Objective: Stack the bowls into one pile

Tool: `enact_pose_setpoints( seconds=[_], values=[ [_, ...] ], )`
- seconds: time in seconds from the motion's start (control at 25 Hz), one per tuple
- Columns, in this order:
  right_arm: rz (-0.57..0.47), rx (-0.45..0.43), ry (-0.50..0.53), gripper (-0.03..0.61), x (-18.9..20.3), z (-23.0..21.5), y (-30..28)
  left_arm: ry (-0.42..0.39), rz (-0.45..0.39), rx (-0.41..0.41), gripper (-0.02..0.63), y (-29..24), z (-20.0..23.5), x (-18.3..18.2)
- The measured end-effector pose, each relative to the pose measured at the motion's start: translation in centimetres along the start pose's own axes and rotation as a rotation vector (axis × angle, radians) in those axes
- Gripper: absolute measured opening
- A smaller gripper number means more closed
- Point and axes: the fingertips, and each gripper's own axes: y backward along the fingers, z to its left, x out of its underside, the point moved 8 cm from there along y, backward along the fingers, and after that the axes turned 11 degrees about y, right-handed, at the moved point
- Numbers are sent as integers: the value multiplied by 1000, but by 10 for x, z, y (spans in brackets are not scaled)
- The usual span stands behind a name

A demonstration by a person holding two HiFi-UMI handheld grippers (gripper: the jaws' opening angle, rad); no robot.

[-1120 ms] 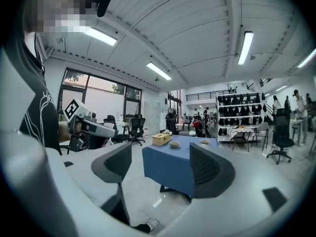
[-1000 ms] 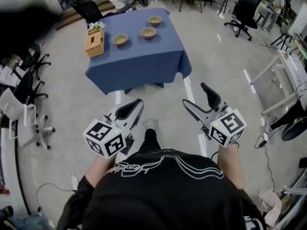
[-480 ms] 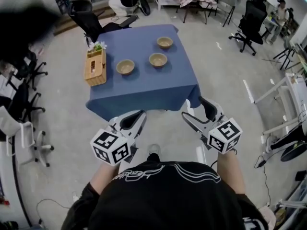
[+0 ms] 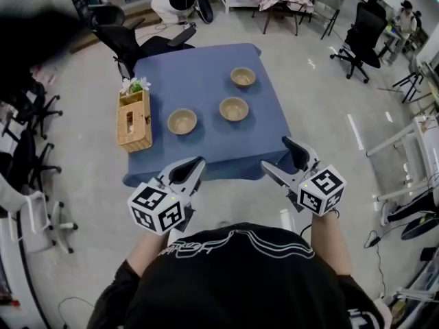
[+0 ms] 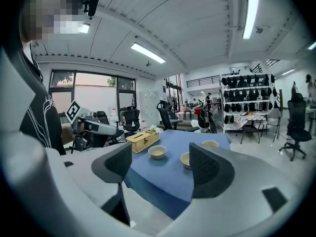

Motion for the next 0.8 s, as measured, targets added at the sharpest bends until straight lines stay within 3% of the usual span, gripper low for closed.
enact_pose_setpoints(
  seconds=[0.44, 0.8],
  values=[
    [71, 47, -48, 359, 16, -31, -23, 21, 34, 37, 34, -41, 39, -4],
    [72, 12, -99, 359, 34, -63, -43, 48, 36, -24, 34, -63, 48, -5]
  ],
)
